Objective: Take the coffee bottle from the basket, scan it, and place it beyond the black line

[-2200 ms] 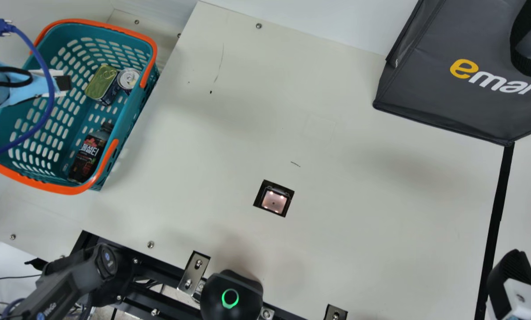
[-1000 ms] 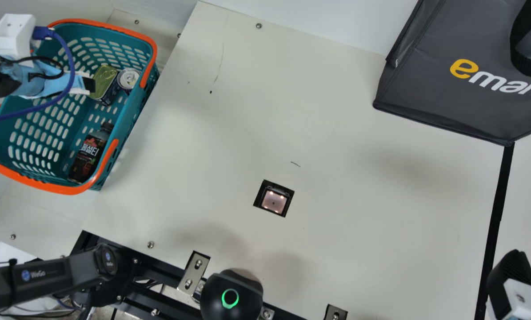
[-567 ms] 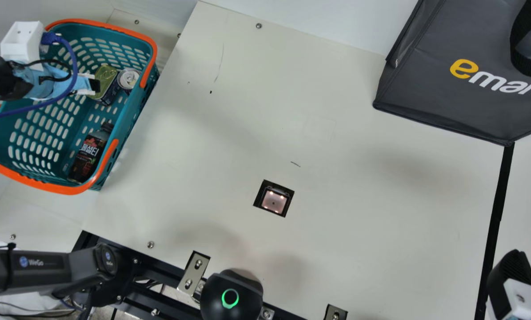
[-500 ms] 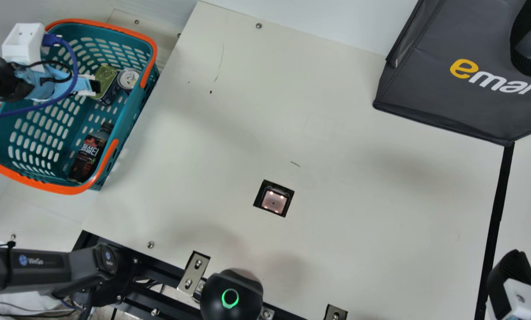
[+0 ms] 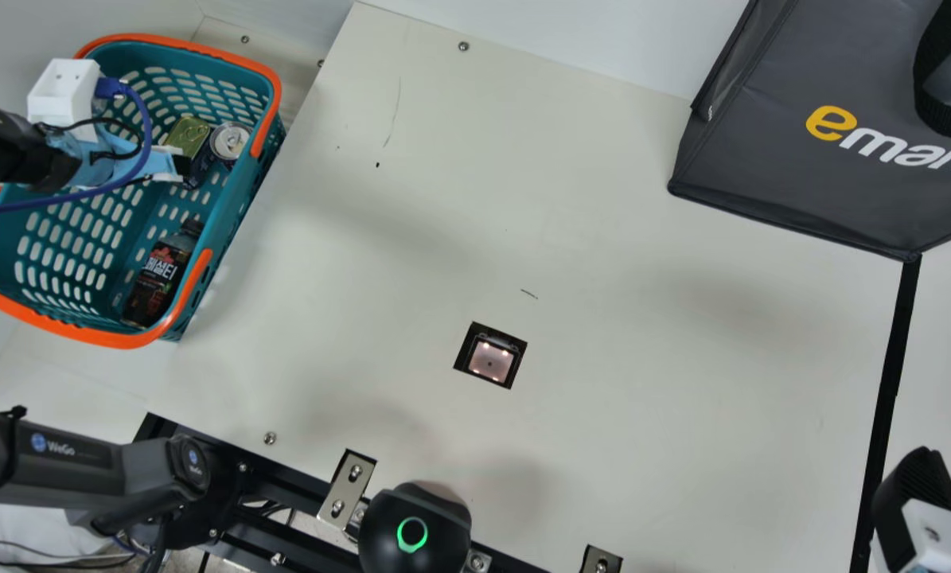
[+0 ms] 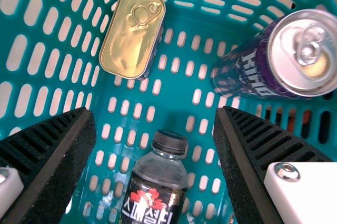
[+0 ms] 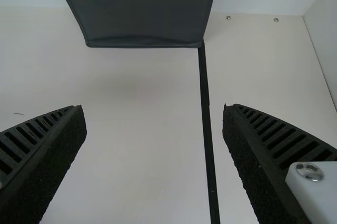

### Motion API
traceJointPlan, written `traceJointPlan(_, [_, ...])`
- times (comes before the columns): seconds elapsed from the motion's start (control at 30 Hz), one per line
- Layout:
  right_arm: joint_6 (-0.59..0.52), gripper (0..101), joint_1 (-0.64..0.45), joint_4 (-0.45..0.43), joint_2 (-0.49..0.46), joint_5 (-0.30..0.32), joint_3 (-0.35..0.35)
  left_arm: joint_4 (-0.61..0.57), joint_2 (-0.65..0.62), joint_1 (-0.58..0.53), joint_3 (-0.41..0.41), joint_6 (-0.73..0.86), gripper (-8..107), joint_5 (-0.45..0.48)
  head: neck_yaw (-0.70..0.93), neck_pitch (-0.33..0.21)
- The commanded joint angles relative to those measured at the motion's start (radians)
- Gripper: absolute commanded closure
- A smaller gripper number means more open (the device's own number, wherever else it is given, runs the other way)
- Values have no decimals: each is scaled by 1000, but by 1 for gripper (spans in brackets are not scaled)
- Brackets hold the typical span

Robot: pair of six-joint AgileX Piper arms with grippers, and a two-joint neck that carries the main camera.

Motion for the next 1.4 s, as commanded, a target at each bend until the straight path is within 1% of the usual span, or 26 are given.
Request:
traceJointPlan(0.0, [0,10,0,0,0,0,0,-17,14,4,7,37,9,-12,2,-26])
traceJointPlan(0.4, [0,10,0,0,0,0,0,-136,116,32,55,231,9,-108,2,-26])
traceJointPlan(0.83, [0,10,0,0,0,1,0,-269,204,25,96,419,9,-177,2,-26])
traceJointPlan(1.13, [0,10,0,0,0,1,0,-273,234,35,125,492,9,-181,2,-26])
traceJointPlan(1.37, [0,10,0,0,0,1,0,-245,263,37,113,513,9,-175,2,-26])
